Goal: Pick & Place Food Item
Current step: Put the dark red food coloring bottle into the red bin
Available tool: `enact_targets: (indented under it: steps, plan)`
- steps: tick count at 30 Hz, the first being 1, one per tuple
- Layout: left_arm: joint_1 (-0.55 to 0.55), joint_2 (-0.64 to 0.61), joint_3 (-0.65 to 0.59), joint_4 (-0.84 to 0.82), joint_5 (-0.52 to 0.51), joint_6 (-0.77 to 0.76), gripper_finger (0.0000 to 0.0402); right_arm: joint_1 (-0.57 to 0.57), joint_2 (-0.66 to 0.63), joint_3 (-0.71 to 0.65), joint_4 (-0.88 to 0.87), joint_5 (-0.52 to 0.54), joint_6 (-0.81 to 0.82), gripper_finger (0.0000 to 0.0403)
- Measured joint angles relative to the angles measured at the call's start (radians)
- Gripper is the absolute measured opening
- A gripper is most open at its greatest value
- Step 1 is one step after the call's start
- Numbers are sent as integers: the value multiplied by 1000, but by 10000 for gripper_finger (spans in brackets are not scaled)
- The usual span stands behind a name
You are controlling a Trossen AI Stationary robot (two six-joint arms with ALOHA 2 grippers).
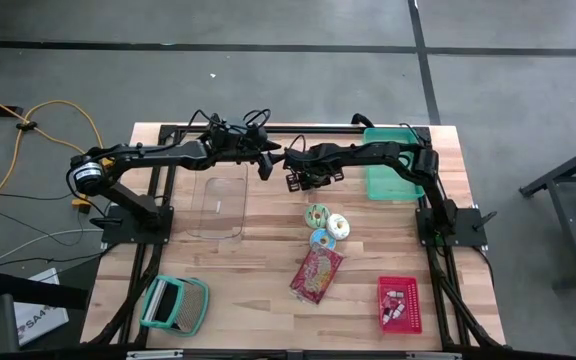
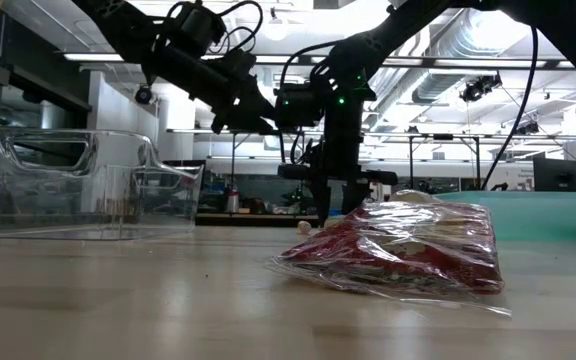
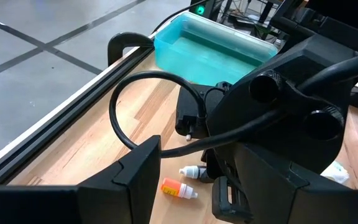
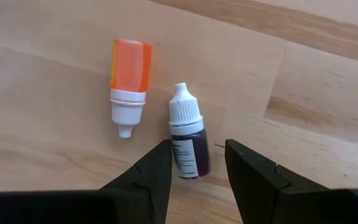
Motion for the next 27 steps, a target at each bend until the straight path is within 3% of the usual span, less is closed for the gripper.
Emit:
enact_targets:
  steps: [10, 27]
  plan:
    - [0, 0, 0, 2, -1, 0, 195, 0, 0, -1, 19, 10, -38, 137]
    - [0, 0, 0, 0, -2, 0, 195, 2, 0, -9, 35, 11, -82, 102]
